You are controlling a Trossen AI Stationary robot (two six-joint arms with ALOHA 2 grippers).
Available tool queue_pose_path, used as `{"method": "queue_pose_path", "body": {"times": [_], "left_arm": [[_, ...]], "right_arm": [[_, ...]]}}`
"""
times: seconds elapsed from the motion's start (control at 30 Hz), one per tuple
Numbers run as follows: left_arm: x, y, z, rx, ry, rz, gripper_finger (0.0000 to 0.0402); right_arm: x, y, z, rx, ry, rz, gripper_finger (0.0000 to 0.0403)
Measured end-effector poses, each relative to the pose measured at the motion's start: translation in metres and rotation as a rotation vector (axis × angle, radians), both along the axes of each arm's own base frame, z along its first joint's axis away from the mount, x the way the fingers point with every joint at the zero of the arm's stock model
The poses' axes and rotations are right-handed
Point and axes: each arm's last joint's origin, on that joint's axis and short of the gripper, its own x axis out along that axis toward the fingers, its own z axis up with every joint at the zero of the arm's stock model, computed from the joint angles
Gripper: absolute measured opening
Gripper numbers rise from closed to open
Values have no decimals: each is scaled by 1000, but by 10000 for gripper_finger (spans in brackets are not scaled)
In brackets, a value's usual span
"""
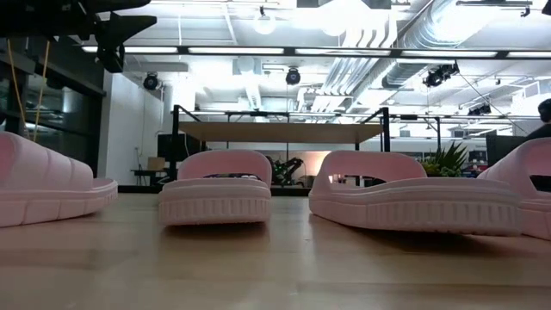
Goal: Pick and place slides into the shelf
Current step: Put the pink slide on the shelf
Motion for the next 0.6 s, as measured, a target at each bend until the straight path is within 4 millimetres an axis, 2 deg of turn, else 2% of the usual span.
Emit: {"method": "queue_pose_path", "body": {"times": [0.37,0.6], "left_arm": [[0,0,0,0,-1,0,128],[0,0,0,0,-1,0,128]], "right_arm": [[3,-4,-3,-40,9,-7,128],[4,-2,-21,-105,46,3,128]]}}
